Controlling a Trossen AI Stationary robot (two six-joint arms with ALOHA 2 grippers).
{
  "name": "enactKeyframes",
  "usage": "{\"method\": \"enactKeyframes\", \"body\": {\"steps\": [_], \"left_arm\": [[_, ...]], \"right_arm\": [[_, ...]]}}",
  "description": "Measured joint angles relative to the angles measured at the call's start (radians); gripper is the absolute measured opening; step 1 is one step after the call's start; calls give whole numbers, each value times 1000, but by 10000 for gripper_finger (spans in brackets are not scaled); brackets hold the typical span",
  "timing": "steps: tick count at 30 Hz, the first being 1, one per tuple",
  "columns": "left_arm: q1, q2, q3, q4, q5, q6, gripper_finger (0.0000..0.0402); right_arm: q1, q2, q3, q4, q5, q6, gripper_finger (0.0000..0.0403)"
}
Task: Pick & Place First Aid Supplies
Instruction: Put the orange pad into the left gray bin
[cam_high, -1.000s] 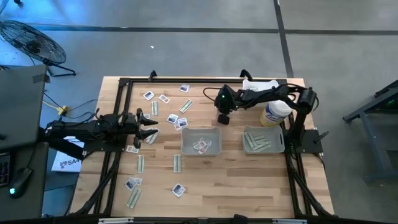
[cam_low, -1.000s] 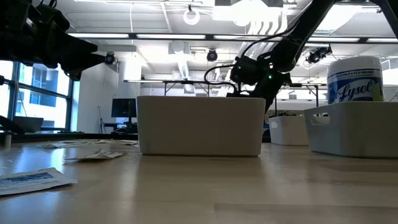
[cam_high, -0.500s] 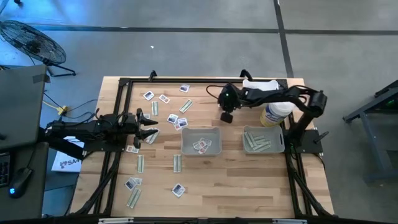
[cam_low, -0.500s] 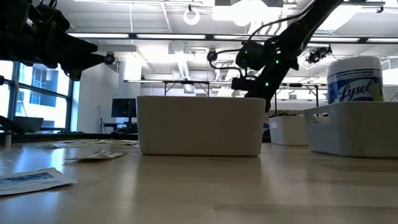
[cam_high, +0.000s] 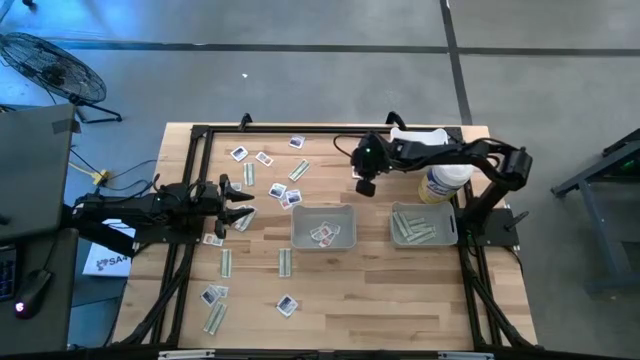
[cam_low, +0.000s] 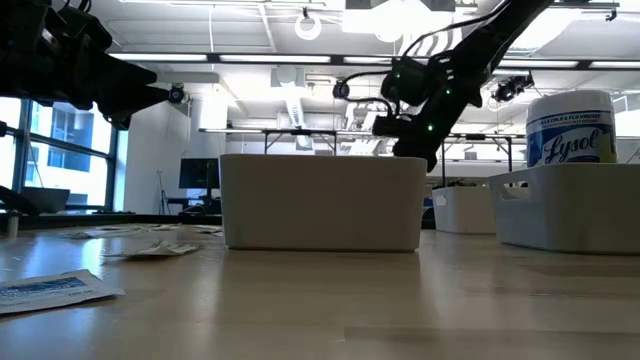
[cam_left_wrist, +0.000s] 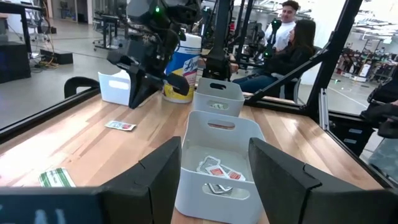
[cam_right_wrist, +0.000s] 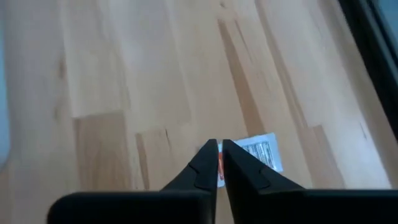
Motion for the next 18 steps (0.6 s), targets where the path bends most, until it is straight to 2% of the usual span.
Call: {"method": "enactKeyframes", "body": {"steps": [10, 18], "left_arm": [[0, 0, 0, 0, 0, 0, 186], [0, 0, 0, 0, 0, 0, 186]], "right_arm": [[-92, 132, 10, 156, -2, -4, 114], [-151, 240, 88, 93, -54, -13, 117]]}}
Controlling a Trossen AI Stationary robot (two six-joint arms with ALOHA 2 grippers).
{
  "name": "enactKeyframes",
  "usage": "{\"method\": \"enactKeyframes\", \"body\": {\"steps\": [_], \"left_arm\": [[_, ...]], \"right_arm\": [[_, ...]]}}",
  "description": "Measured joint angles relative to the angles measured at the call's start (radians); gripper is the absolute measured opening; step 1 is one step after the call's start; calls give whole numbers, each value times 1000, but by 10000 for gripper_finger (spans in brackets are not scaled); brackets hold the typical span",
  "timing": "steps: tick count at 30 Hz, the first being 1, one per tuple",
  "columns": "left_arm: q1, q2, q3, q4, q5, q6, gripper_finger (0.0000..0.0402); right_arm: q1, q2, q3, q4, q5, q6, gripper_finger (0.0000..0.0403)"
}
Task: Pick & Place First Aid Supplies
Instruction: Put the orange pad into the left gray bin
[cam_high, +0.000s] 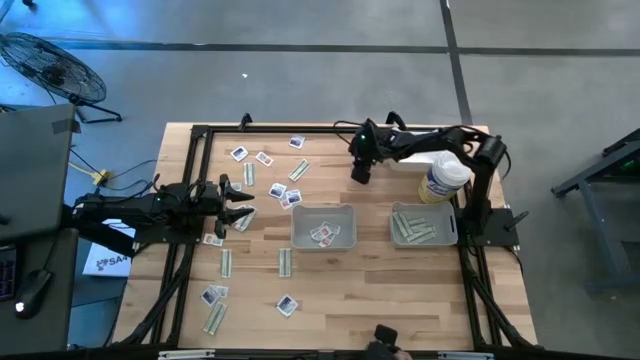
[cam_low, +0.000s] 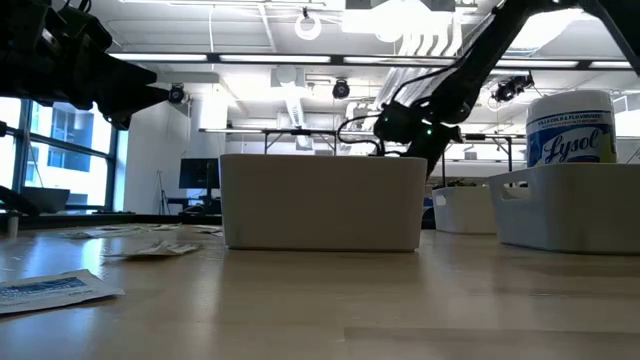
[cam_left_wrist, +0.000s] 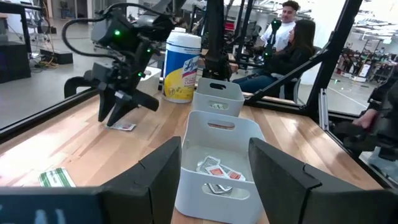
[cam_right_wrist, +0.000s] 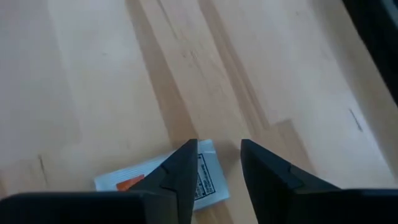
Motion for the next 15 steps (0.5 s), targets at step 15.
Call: {"method": "enactKeyframes", "body": {"steps": [15], "left_arm": [[0, 0, 0, 0, 0, 0, 186]], "right_arm": [[1, 28, 48, -237, 20, -111, 40]]}}
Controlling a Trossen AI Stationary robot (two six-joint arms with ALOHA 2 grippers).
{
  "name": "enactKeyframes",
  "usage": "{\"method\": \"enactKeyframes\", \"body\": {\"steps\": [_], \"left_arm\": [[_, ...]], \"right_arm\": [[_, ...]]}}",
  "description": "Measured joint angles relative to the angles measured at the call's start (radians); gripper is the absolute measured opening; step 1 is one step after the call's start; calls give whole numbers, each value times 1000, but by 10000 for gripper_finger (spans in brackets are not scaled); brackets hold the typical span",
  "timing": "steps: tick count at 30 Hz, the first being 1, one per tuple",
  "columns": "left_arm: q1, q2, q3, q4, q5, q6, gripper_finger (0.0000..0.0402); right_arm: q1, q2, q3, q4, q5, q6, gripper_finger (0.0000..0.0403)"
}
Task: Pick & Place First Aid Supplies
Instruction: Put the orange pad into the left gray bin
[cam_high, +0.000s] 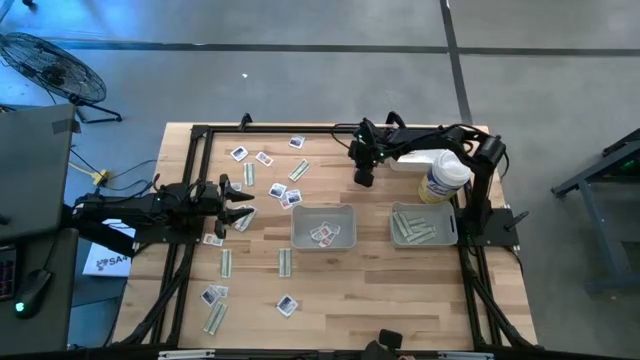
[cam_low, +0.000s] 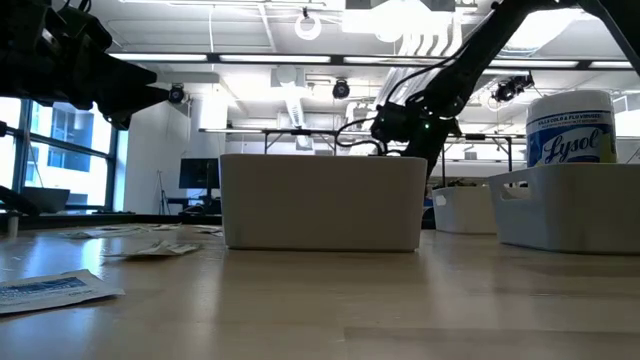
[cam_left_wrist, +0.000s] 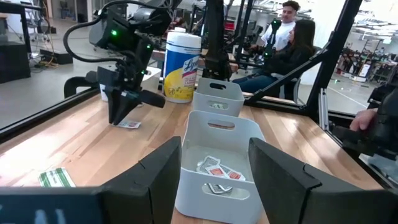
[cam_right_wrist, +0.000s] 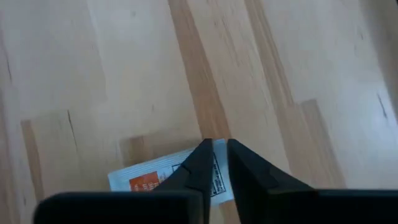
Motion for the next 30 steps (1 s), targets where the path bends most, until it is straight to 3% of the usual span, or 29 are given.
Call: {"method": "enactKeyframes", "body": {"steps": [5, 12, 21, 30], "left_arm": [[0, 0, 0, 0, 0, 0, 186], [0, 0, 0, 0, 0, 0, 186], [0, 0, 0, 0, 0, 0, 186], [0, 0, 0, 0, 0, 0, 186]], "right_arm": [[2, 0, 0, -15, 21, 9, 4], [25, -38, -7, -12, 48, 61, 2], [52, -175, -10, -59, 36, 94, 1], [58, -182, -9, -40, 18, 64, 14]]}}
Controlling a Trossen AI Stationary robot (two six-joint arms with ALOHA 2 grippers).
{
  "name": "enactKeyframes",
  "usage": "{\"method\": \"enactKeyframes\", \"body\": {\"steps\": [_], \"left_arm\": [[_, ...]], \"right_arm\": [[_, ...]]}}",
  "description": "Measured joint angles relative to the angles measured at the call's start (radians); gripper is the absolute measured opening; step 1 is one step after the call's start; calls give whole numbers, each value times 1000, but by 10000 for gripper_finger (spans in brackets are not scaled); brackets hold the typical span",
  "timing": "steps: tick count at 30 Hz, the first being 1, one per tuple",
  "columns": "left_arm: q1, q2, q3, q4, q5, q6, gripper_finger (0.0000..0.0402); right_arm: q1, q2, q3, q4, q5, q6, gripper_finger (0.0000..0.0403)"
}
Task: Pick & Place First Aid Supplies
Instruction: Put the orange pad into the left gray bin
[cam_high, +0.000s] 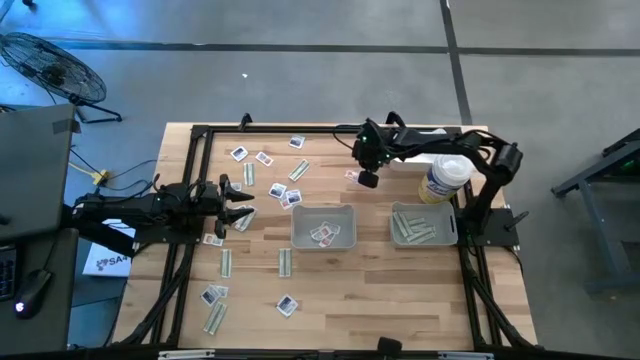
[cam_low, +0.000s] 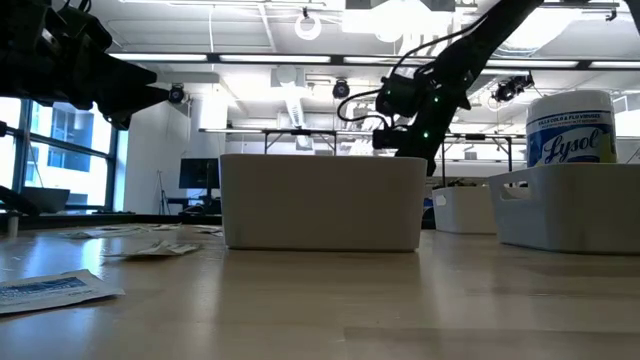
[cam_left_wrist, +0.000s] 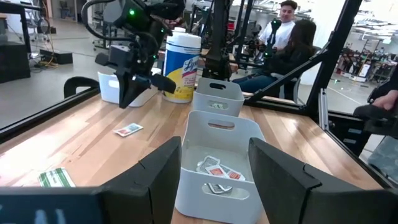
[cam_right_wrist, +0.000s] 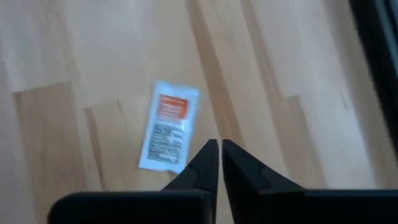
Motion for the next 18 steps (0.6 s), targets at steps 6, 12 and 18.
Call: {"method": "enactKeyframes", "body": {"steps": [6, 12, 18], "left_arm": [[0, 0, 0, 0, 0, 0, 186], [0, 0, 0, 0, 0, 0, 186], [0, 0, 0, 0, 1, 0, 186]], "right_arm": [[22, 48, -12, 39, -66, -19, 76], [43, 56, -34, 142, -62, -5, 121], [43, 96, -32, 269, -30, 95, 126]]}}
